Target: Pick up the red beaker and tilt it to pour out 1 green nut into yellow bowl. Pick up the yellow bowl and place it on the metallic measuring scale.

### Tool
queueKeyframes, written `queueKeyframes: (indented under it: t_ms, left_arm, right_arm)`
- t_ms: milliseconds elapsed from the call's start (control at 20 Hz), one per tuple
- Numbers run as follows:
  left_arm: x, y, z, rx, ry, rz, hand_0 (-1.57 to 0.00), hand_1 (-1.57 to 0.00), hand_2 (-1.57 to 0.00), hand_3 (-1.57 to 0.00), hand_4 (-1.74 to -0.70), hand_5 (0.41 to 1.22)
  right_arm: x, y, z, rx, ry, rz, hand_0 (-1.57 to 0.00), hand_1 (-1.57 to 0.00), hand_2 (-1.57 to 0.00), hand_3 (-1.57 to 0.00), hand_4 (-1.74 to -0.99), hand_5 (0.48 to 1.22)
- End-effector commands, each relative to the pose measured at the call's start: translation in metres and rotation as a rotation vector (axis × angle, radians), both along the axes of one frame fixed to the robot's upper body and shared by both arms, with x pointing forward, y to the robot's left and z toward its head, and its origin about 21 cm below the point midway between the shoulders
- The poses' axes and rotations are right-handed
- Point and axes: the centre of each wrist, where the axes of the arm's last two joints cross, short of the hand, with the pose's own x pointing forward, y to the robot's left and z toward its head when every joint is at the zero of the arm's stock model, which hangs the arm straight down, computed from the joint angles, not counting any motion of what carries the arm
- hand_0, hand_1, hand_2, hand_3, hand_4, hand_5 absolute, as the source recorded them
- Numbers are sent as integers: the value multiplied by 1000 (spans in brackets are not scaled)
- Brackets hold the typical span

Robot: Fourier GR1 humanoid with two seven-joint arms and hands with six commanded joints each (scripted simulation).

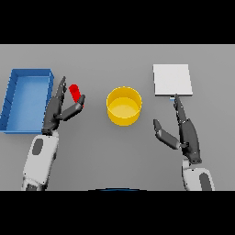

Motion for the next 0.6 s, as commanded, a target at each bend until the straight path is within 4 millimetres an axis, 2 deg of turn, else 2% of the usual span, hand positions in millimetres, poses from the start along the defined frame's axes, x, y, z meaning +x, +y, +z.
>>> queueKeyframes:
  t_ms: [0, 300, 550]
  left_arm:
    - [3, -3, -5, 0, 9, -4, 1, 1, 1, 1, -1183, 631]
    - [30, -13, -8, 54, -25, -15, 1, 1, 1, 1, -1252, 661]
    - [46, -22, -7, 78, -28, -20, 1, 1, 1, 1, -1259, 684]
  right_arm:
    - [3, -1, 3, -7, 8, -8, 1, 1, 1, 1, -1245, 670]
    - [0, -8, 3, -2, 10, 3, 1, 1, 1, 1, -1257, 686]
    - [-2, -4, 0, 2, 5, 6, 1, 1, 1, 1, -1261, 690]
